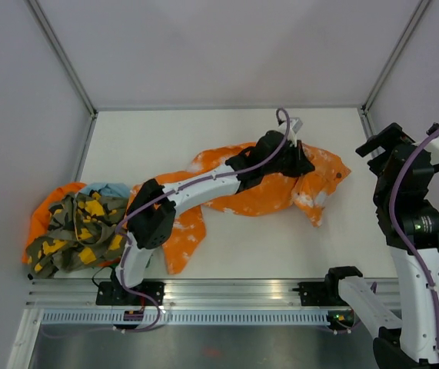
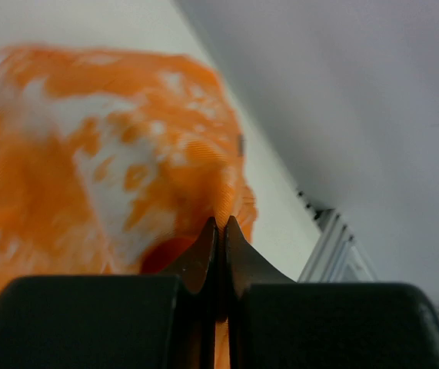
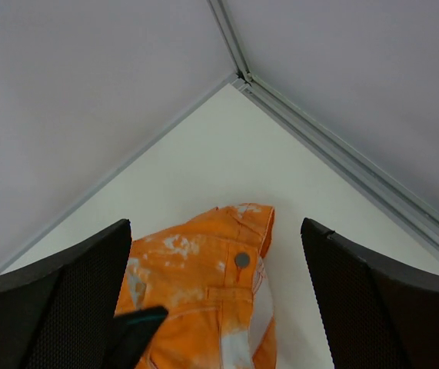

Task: Fold and stack the trousers
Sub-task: Move the trousers to the center of the board, then flatten the trousers out

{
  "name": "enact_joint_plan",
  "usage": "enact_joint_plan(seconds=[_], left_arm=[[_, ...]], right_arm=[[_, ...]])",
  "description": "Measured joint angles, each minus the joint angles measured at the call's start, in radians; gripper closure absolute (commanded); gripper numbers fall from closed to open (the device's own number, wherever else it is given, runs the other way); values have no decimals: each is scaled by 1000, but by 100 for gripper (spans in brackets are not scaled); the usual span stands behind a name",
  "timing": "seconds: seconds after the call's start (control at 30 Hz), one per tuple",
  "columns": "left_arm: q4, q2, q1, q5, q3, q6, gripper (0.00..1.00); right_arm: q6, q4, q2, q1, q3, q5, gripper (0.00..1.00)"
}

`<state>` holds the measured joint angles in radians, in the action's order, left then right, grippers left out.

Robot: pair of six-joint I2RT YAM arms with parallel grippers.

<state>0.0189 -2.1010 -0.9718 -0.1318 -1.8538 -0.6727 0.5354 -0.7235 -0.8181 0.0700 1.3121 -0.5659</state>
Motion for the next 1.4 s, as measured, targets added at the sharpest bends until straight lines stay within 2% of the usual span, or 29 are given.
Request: enact_joint_plan(seconds=[0.1, 0.17, 0.23, 0.33, 0.37, 0.43, 0.47, 0.5, 0.57, 0.6, 0.73, 0.87, 0.93, 1.0, 1.1, 1.2, 1.37, 1.4], left_arm=[[-39, 90, -39, 82, 241, -26, 98], [-45, 146, -114, 176, 370, -35, 98], [-56, 166, -201, 224, 418, -57, 98], [-63, 168, -290, 224, 427, -86, 98], [-51, 168, -303, 213, 419, -89, 92], [-10, 168, -305, 203, 387, -86, 67], [8, 171, -300, 209, 372, -83, 39], [27, 180, -293, 220, 364, -74, 21], [92, 224, -275, 266, 364, -63, 6], [126, 255, -261, 286, 367, -60, 2], [244, 422, -147, 353, 375, -51, 0], [292, 541, 81, 390, 404, -51, 0], [307, 541, 199, 395, 419, -47, 0], [337, 516, 267, 398, 442, -38, 0], [391, 446, 286, 386, 454, -24, 0], [407, 368, 298, 336, 454, -24, 1], [404, 227, 352, 239, 454, -72, 3], [402, 202, 361, 228, 454, -84, 4]], right_arm=[[1, -3, -16, 0, -24, -26, 2], [0, -3, -29, 0, -37, -37, 2], [0, -3, -48, 0, -43, -36, 2], [0, 7, -85, 0, -54, -21, 2], [0, 12, -97, 0, -64, -10, 2], [0, 30, -111, -2, -106, 11, 2], [0, 37, -115, -2, -135, 17, 2], [1, 47, -116, -3, -168, 21, 2], [4, 60, -115, -11, -245, 33, 2], [10, 71, -114, -18, -285, 45, 2], [23, 101, -124, -75, -418, 135, 2], [30, 180, -161, -119, -540, 204, 3], [33, 229, -180, -125, -620, 230, 4], [33, 286, -204, -129, -701, 248, 4], [28, 353, -270, -153, -776, 258, 4], [14, 420, -366, -203, -780, 269, 5], [3, 515, -474, -232, -777, 274, 21], [0, 532, -484, -232, -777, 275, 33]])
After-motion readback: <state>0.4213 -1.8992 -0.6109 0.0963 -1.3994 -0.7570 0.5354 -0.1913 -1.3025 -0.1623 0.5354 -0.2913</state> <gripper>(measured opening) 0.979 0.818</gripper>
